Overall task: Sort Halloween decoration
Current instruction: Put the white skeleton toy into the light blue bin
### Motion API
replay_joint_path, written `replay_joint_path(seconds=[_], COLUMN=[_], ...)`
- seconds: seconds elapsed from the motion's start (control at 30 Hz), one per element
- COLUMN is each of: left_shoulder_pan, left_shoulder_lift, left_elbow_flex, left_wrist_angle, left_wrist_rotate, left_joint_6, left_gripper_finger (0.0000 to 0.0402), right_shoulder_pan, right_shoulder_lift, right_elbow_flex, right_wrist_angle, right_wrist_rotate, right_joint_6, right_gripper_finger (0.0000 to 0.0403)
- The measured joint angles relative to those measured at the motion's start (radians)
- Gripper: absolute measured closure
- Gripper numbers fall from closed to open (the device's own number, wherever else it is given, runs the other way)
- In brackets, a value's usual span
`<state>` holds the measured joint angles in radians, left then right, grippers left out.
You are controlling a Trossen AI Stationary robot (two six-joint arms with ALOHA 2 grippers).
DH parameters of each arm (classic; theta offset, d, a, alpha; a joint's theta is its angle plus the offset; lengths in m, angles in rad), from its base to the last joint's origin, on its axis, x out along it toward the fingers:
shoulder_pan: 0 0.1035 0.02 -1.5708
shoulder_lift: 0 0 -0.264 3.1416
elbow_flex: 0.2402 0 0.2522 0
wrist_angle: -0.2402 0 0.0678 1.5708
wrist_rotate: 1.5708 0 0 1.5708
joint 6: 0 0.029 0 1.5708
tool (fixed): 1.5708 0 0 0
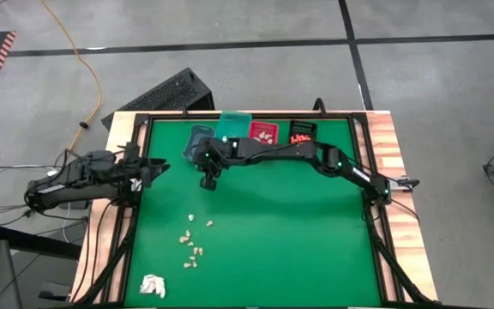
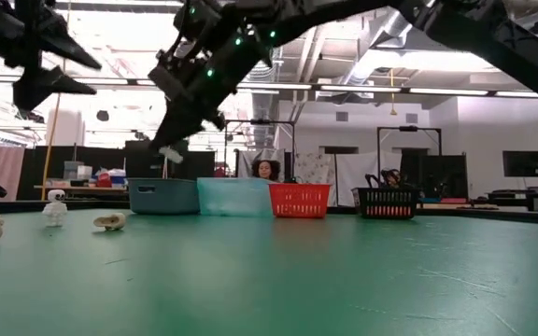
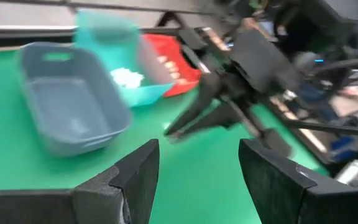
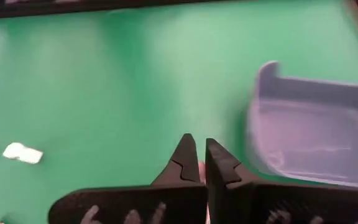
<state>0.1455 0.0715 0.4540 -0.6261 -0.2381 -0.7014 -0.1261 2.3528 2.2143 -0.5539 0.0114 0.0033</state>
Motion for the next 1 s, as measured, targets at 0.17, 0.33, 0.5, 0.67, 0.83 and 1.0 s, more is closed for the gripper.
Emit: replay_joint_path(seconds=[0.17,0.33,0.5,0.67,0.83,1.0], left_shoulder_pan=[0.0,0.0,0.0,0.0,0.0,0.0], left_shoulder_lift=[0.0,0.0,0.0,0.0,0.0,0.0], left_elbow_flex=[0.0,0.0,0.0,0.0,0.0,0.0], left_wrist_angle=[0.115,0.162,0.162,0.163,0.174,0.174], left_wrist_rotate=[0.072,0.111,0.111,0.107,0.098,0.1], left_joint_6=[0.032,0.04,0.037,0.047,0.066,0.073], left_gripper_finger=[0.0191,0.0191,0.0191,0.0191,0.0191,0.0191], right_shoulder_pan=[-0.056,-0.133,-0.191,-0.158,-0.063,0.075], right_shoulder_lift=[-0.059,-0.075,-0.074,-0.074,-0.073,-0.083], right_elbow_flex=[0.001,0.0,0.0,0.0,0.0,0.0], right_wrist_angle=[-0.053,-0.138,-0.207,-0.199,-0.143,-0.132], right_wrist_rotate=[0.12,0.2,0.02,-0.055,-0.047,0.124], right_joint_6=[0.002,0.032,0.041,0.077,0.109,0.023], right_gripper_finger=[0.04,0.0401,0.0401,0.0402,0.0402,0.0403])
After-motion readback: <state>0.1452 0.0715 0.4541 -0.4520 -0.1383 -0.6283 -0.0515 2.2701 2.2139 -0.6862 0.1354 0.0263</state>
